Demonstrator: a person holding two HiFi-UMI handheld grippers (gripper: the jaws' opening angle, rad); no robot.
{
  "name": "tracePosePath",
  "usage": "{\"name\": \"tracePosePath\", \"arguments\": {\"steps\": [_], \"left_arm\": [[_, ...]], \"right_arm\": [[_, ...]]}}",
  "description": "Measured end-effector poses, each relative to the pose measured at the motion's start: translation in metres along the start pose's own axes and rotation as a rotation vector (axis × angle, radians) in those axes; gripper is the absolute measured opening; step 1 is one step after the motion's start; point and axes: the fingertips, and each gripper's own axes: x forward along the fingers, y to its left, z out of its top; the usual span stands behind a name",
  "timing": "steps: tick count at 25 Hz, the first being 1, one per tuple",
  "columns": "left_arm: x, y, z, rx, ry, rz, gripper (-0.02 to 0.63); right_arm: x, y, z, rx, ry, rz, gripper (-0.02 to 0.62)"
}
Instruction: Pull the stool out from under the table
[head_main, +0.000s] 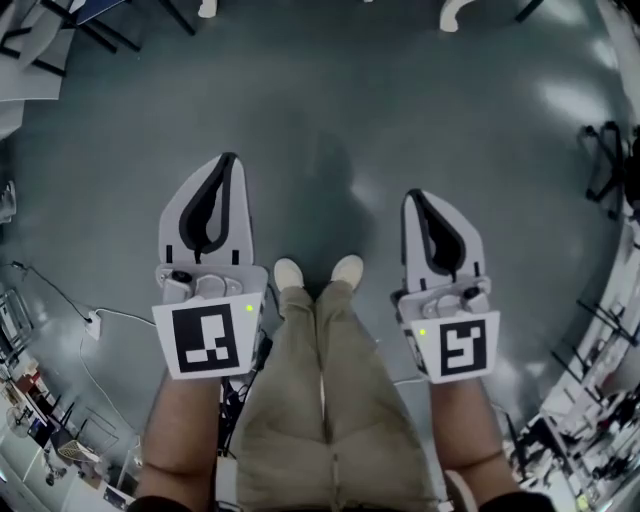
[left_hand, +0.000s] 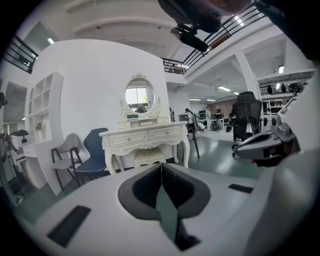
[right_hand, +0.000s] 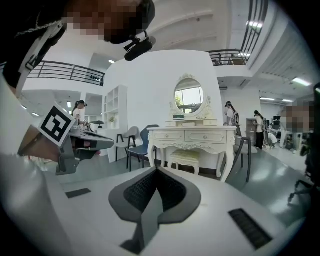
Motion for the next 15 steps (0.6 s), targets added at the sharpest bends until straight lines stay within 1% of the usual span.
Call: {"name": "tracePosePath", "arguments": {"steps": [2,3,4,5,6,8,10,12,15], "left_arm": [[0.006,-0.001,-0.003,-0.028,0.018,0.015,0.008],[0.010,-0.001,-0.006,-0.030,0.029,0.019,0.020],[0.014,-0.002,-0.010,-0.029,0.038,0.021,0.071],[0.017,-0.002,-0.014,-0.027,0.044,0.025,0.126],[0.020,-0.001,-0.018,-0.031,0.049,0.034,0.142],[0.023,0.004,-0.027,-0.042,0.061,0.054,0.166],[0.029,0.006,-0.034,-0.031,0.083,0.057,0.188],[0.041,0.006,-0.036,-0.008,0.097,0.041,0.194],[0.059,0.006,-0.031,0.022,0.088,0.024,0.195]], "right_arm": [[0.003,-0.013,-0.006,0.005,0.025,0.012,0.003],[0.005,-0.020,-0.009,0.008,0.036,0.023,0.005],[0.007,-0.025,-0.013,0.013,0.046,0.033,0.053],[0.009,-0.030,-0.016,0.018,0.056,0.041,0.146],[0.012,-0.034,-0.020,0.024,0.066,0.043,0.186],[0.016,-0.038,-0.027,0.032,0.085,0.039,0.226],[0.021,-0.043,-0.033,0.039,0.101,0.034,0.251],[0.030,-0.049,-0.036,0.055,0.109,0.024,0.259],[0.044,-0.055,-0.035,0.077,0.112,0.013,0.261]]}}
